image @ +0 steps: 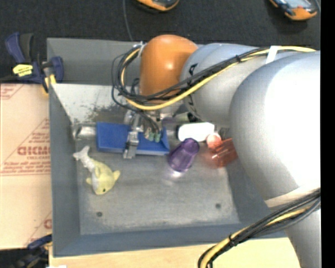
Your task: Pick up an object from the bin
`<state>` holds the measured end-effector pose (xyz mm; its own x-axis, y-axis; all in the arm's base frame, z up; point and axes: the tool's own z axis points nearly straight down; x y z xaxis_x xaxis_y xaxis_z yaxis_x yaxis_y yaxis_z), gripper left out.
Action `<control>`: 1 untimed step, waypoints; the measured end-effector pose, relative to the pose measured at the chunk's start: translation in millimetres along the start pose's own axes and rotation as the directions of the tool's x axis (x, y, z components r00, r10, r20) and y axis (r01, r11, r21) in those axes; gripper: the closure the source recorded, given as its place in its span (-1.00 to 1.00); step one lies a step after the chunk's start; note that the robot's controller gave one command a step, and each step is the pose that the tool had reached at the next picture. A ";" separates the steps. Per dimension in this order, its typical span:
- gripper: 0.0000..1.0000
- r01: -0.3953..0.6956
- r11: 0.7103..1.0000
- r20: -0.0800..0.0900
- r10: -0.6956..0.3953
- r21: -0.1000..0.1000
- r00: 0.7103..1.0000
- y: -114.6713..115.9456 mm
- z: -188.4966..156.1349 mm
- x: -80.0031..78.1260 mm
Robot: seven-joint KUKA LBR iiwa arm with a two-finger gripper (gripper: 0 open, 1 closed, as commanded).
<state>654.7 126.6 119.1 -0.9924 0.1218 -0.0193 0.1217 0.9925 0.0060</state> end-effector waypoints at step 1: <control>1.00 -0.001 1.000 -0.004 0.001 0.000 1.000 -0.3 -23.1 0.6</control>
Offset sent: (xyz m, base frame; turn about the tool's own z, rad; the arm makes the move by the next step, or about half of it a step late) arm -0.0016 -0.0005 0.0177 0.0006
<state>653.6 126.3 142.2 -0.9923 0.1226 -0.0154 0.1225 0.9925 0.0058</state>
